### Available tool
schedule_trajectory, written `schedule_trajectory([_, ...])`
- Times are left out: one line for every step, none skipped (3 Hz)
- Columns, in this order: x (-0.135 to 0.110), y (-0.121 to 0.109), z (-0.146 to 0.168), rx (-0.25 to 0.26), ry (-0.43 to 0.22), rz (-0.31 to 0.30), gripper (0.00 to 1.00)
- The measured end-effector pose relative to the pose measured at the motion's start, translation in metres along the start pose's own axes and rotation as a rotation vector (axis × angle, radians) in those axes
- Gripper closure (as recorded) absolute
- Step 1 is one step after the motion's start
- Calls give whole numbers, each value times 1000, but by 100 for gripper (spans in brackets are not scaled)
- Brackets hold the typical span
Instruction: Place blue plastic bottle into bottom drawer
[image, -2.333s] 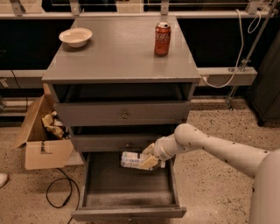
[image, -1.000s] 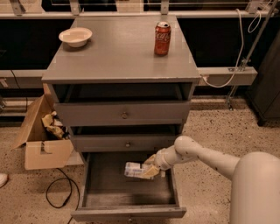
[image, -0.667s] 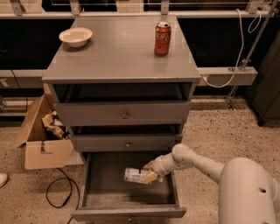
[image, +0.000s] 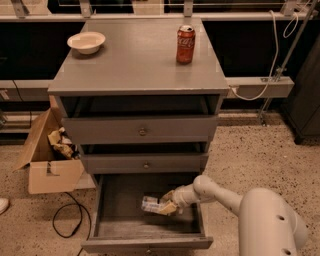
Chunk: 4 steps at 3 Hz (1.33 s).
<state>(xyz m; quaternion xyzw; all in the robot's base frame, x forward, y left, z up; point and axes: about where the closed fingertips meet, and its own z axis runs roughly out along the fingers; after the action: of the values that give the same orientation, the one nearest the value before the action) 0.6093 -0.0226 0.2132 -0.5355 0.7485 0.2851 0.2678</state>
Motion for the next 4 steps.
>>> schedule_trajectory([13,-4,23,3,0,28,81])
schedule_trajectory([26,-7,38,1,-4,54,57])
schedule_trajectory([39,-9,48,3,9,73,35])
schedule_trajectory([43,-10,49,13,15,69,12])
